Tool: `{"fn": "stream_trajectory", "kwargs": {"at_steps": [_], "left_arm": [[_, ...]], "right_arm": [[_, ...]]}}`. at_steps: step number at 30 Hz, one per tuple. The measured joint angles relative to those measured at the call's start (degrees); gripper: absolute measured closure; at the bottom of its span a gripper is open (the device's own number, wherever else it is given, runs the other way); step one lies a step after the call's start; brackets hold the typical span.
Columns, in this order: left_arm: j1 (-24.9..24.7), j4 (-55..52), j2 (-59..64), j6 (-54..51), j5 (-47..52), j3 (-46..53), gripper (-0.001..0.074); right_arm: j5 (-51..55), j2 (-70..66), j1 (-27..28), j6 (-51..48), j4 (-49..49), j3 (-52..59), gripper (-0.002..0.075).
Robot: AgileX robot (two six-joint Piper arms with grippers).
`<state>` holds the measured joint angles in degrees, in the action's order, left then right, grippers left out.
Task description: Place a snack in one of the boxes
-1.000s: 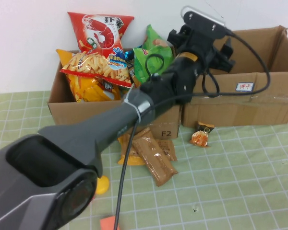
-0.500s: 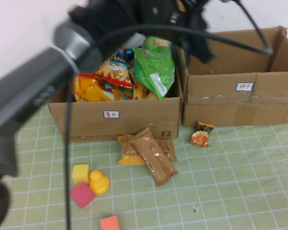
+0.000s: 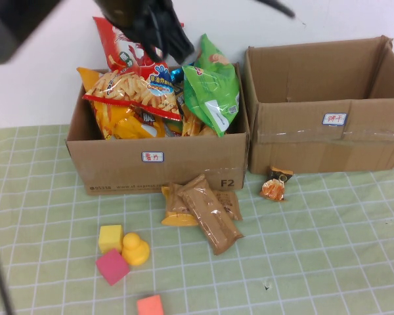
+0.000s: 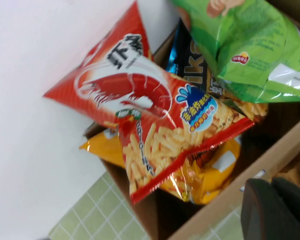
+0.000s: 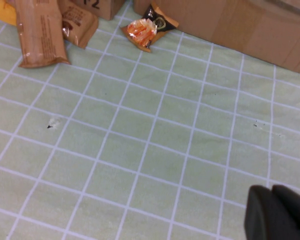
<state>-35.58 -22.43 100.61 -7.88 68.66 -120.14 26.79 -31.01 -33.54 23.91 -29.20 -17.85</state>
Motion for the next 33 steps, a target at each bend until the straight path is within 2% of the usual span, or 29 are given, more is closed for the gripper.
{"fn": "stream_trajectory", "kwargs": {"at_steps": [5,8,10,11,16,21,29,33], "left_arm": [[0.00,0.78,-7.56,2.29,-0.56,5.82,0.0735],[0.00,-1.39,-14.32,5.28,-3.15,14.52,0.0735],[0.00,-4.97,-18.99,9.04,-5.08,21.55,0.0735],[0.00,-9.59,-24.65,14.58,-7.81,30.65,0.0735],[0.00,-16.70,-39.05,29.46,-17.58,54.37,0.0735],[0.00,-21.35,-51.33,42.84,-26.34,70.88,0.0736],[0.00,-35.43,-68.03,61.20,-29.80,87.56,0.0736],[0.00,-37.86,-75.35,64.50,-30.17,92.67,0.0736]], "right_arm": [[-0.13,0.00,0.00,0.00,0.11,0.00,0.0728],[-0.13,0.00,0.00,0.00,0.11,0.00,0.0728],[-0.13,0.00,0.00,0.00,0.21,0.00,0.0728],[-0.13,0.00,0.00,0.00,0.21,0.00,0.0728],[-0.13,0.00,0.00,0.00,0.23,0.00,0.0728],[-0.27,0.00,0.00,0.00,0.34,0.00,0.0728],[-0.26,0.00,0.00,0.00,0.34,0.00,0.0728],[1.16,0.00,0.00,0.00,0.34,0.00,0.0728]]}}
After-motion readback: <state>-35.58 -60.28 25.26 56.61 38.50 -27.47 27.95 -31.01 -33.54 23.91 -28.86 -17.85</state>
